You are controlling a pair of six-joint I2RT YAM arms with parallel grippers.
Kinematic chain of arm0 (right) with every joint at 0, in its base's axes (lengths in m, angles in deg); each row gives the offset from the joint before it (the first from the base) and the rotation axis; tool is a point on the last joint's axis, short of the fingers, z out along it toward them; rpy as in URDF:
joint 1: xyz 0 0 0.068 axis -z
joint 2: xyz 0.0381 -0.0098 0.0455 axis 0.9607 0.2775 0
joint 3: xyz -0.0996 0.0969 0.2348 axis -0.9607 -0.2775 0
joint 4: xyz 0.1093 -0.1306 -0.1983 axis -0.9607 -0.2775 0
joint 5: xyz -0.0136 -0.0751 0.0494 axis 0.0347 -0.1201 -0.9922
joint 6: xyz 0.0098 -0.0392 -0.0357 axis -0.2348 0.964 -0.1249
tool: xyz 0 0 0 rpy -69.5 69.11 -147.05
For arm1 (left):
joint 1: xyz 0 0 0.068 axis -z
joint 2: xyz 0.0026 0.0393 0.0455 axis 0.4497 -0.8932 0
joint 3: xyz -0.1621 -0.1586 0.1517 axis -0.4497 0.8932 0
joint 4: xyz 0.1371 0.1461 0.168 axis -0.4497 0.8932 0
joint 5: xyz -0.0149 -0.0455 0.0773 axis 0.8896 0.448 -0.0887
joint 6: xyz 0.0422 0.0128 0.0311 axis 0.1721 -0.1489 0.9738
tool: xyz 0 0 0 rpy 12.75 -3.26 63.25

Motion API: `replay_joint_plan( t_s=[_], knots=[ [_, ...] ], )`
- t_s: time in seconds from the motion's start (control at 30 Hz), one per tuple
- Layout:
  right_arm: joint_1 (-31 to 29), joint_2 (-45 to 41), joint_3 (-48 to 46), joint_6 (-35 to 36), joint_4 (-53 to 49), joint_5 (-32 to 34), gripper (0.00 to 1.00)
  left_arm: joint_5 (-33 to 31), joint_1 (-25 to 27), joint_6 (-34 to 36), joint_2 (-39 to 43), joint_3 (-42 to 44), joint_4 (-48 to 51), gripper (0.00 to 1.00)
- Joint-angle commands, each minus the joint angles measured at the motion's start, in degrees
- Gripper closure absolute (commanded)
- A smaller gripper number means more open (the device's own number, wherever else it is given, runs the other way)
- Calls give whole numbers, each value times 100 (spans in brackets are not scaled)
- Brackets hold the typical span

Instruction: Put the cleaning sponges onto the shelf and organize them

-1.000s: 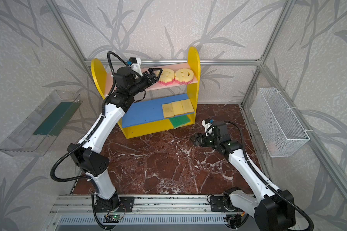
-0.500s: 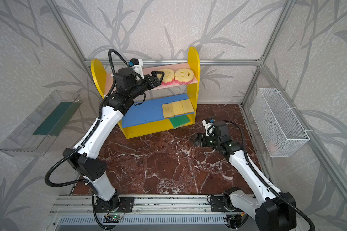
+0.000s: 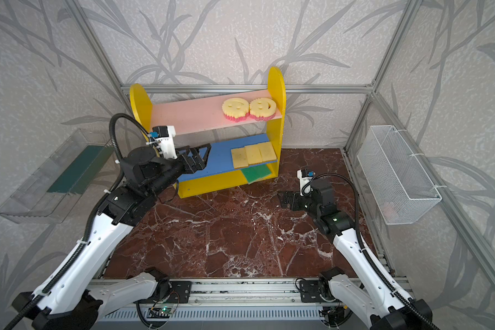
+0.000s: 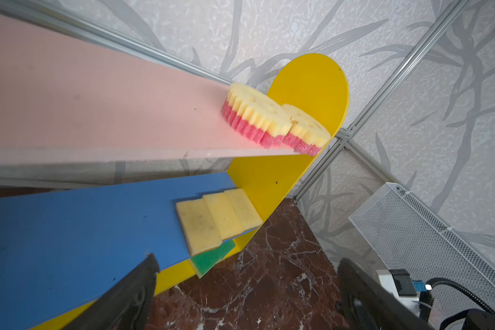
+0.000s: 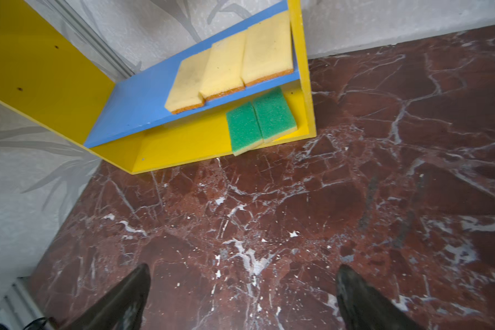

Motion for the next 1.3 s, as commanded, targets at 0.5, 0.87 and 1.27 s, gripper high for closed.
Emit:
replay_joint_plan(
  t_s=[0.5,0.87,1.27],
  knots=[
    [116,55,-2128,1419,2803,3866,1,-1773,-1015,-138,556,3652,-526,1],
    [227,1799,-2538,1804,5311,4020,1,-2055,-2232,794,-759,4036,-2110,1],
    [253,2351,-2129,2120,5353,4256,1,-1891,-2652,2223,-2007,3938,-3789,1]
  ],
)
